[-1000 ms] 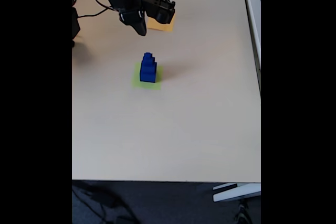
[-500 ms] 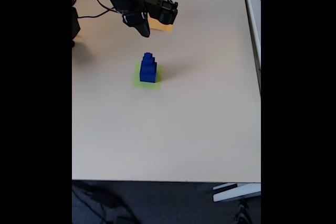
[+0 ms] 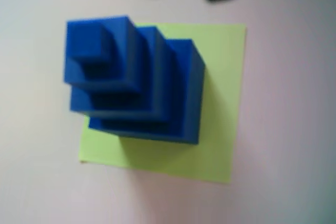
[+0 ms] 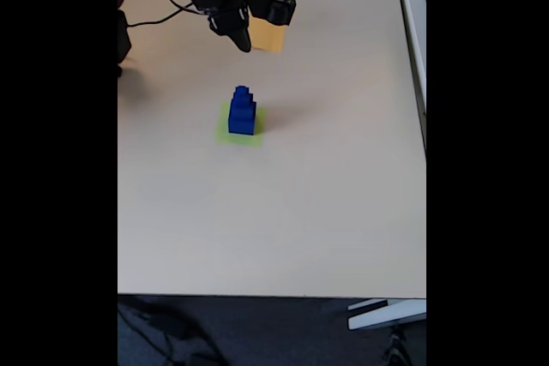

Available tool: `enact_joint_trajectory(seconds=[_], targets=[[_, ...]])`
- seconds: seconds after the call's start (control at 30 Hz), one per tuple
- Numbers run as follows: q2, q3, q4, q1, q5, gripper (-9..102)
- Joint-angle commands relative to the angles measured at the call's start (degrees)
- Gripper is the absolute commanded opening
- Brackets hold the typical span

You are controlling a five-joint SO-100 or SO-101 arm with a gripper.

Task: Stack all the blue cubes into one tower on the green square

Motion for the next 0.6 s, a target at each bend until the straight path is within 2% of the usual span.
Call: enact_joint_trajectory(seconds=[0.0, 0.57], targets=[[5.8, -2.72, 0.0, -1.41, -2.02, 0], [20.3, 10.46, 0.44, -3.78, -17.84, 0]])
